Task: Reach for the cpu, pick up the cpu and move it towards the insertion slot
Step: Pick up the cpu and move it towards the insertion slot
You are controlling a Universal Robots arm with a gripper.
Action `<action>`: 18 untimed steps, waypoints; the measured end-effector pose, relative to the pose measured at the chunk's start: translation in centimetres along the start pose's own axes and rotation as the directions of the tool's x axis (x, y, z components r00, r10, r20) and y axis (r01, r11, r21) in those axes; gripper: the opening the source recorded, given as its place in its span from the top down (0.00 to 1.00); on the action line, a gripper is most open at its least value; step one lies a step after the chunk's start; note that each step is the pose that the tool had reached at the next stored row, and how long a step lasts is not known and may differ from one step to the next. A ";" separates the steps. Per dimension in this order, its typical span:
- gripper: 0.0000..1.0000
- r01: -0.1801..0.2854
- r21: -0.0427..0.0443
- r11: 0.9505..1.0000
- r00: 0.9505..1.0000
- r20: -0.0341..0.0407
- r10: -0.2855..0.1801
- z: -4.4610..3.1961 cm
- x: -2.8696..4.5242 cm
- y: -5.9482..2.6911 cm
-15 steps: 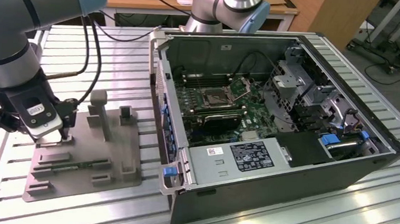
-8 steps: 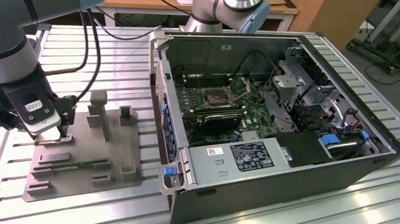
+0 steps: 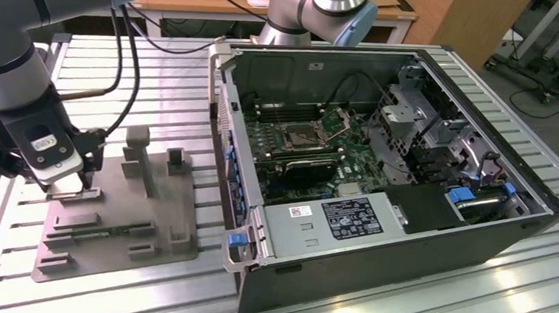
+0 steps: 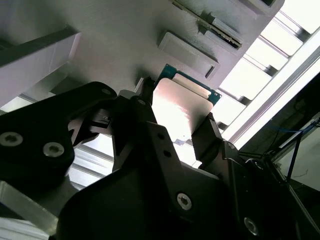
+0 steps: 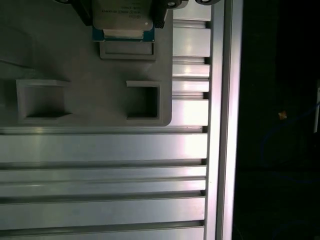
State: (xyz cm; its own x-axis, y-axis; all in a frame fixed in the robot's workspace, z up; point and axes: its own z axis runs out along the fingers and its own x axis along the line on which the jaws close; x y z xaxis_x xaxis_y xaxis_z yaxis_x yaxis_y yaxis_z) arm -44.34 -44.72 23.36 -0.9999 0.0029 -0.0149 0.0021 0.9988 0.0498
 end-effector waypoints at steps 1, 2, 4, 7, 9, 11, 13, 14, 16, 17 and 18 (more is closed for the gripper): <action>0.45 0.000 0.000 1.000 1.000 0.000 0.000 -0.08 0.00 0.00; 0.45 0.000 0.000 1.000 1.000 0.000 0.000 -0.20 0.00 0.01; 0.45 0.000 0.000 1.000 1.000 0.000 0.000 -0.41 -0.01 0.02; 0.45 0.000 0.000 1.000 1.000 0.000 0.000 -0.67 -0.01 0.03; 0.45 0.000 -0.001 1.000 1.000 0.000 0.000 -0.73 -0.01 0.04; 0.45 0.000 -0.001 1.000 1.000 0.000 0.000 -0.74 -0.01 0.04; 0.45 0.000 -0.001 1.000 1.000 0.000 0.000 -0.75 -0.01 0.04; 0.45 0.000 -0.002 1.000 1.000 0.000 0.000 -0.76 -0.01 0.04; 0.45 0.000 -0.001 1.000 1.000 0.000 0.000 -0.87 -0.01 0.04; 0.45 0.000 -0.001 1.000 1.000 0.000 0.000 -0.91 -0.01 0.04; 0.45 0.000 -0.001 1.000 1.000 0.000 0.000 -0.95 -0.01 0.05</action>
State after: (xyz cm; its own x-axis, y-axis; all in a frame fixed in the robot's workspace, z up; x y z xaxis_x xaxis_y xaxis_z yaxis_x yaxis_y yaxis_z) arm -44.34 -44.72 24.31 -0.9999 0.0029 -0.0149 0.0021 0.9987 0.0513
